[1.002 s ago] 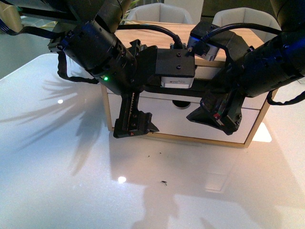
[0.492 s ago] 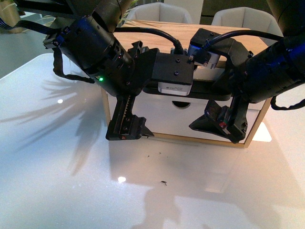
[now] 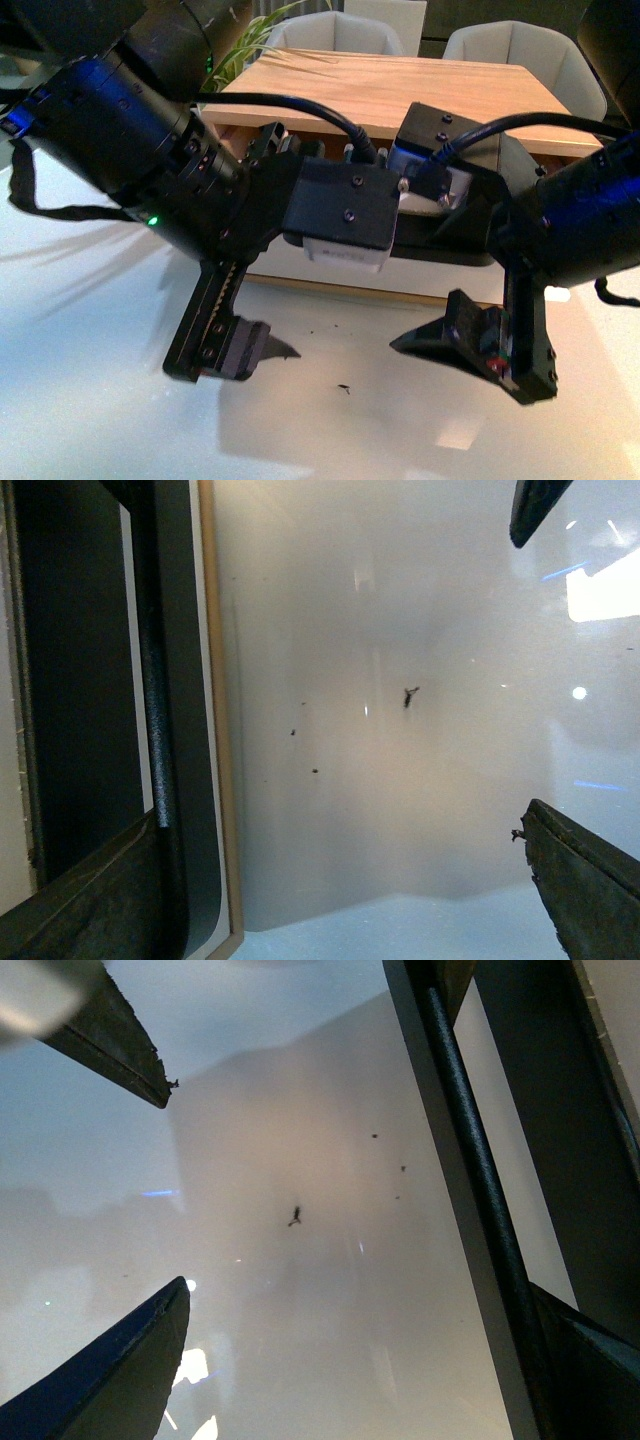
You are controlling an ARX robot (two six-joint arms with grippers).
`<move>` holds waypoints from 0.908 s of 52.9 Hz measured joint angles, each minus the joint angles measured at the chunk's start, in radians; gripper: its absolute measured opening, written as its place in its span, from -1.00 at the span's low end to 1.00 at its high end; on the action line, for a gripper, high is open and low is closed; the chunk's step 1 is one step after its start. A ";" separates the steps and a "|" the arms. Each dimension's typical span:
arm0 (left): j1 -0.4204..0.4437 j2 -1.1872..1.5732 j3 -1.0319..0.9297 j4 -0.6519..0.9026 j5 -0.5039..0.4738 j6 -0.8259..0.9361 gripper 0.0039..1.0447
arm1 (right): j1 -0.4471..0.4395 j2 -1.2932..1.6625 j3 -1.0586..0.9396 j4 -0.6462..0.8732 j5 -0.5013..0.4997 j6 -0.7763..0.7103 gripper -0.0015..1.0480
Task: Pull drawer
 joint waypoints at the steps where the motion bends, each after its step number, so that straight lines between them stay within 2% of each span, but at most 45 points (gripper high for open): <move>1: -0.001 -0.010 -0.013 0.001 0.002 0.002 0.87 | 0.002 -0.005 -0.008 0.003 -0.003 0.001 0.83; 13: -0.003 -0.076 -0.129 0.096 0.032 0.002 0.87 | 0.021 -0.064 -0.094 0.087 -0.005 0.048 0.83; 19: -0.009 -0.138 -0.230 0.237 0.085 -0.062 0.87 | 0.017 -0.137 -0.150 0.184 -0.003 0.118 0.83; 28: -0.027 -0.310 -0.391 0.512 0.096 -0.223 0.87 | 0.011 -0.315 -0.241 0.294 0.036 0.228 0.83; 36: -0.023 -0.452 -0.502 0.698 0.051 -0.373 0.87 | 0.011 -0.436 -0.321 0.371 0.090 0.316 0.83; 48: 0.029 -0.677 -0.708 0.959 -0.101 -0.647 0.87 | 0.021 -0.610 -0.465 0.552 0.279 0.483 0.83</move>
